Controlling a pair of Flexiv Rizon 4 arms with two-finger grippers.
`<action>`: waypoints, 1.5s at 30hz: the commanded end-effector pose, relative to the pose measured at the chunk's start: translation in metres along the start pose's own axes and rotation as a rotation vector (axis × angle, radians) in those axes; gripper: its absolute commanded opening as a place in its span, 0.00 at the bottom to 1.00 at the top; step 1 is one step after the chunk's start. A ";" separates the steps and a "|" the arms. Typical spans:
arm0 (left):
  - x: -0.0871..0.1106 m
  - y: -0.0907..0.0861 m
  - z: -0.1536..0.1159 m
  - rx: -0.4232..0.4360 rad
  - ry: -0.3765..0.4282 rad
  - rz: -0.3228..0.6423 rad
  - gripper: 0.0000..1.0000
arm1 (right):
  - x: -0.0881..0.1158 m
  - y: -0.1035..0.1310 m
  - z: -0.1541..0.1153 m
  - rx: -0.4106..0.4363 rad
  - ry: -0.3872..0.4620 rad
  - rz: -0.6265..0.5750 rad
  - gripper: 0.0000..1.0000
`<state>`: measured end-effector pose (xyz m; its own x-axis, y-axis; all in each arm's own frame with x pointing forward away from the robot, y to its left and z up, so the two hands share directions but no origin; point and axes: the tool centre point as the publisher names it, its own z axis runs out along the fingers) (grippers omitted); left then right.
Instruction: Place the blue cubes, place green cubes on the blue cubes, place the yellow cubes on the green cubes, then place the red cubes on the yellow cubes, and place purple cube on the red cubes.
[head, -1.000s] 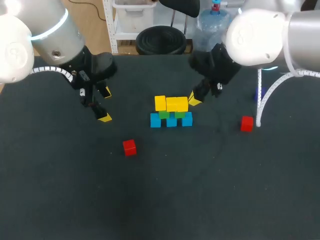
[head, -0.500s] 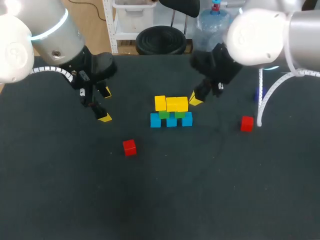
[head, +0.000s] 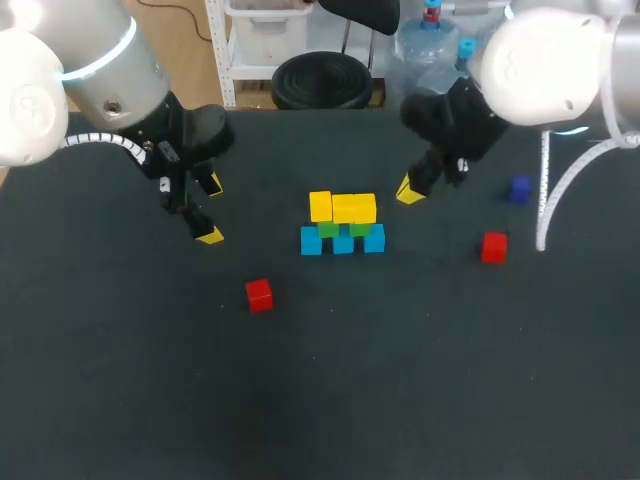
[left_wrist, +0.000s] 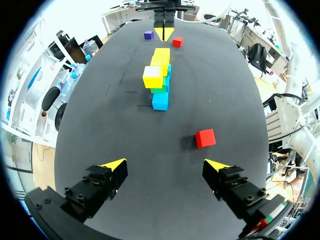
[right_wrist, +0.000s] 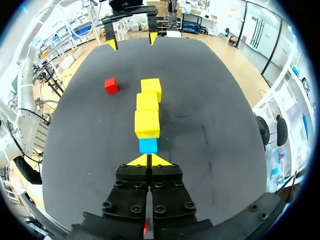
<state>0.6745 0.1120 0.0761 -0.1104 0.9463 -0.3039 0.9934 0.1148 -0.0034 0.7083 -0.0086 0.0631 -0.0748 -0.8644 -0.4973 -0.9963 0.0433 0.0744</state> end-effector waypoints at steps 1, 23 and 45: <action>0.001 0.000 0.000 0.001 -0.002 0.002 1.00 | 0.009 0.006 -0.007 0.009 -0.014 0.003 0.47; 0.001 0.000 0.000 0.001 -0.002 0.002 1.00 | 0.047 0.009 -0.035 0.066 -0.007 0.085 1.00; 0.001 0.000 0.000 0.001 -0.002 0.002 1.00 | 0.131 0.054 -0.040 0.107 0.064 0.207 1.00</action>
<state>0.6746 0.1121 0.0761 -0.1105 0.9463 -0.3038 0.9934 0.1149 -0.0034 0.6522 -0.1370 0.0428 -0.2784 -0.8646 -0.4183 -0.9602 0.2618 0.0979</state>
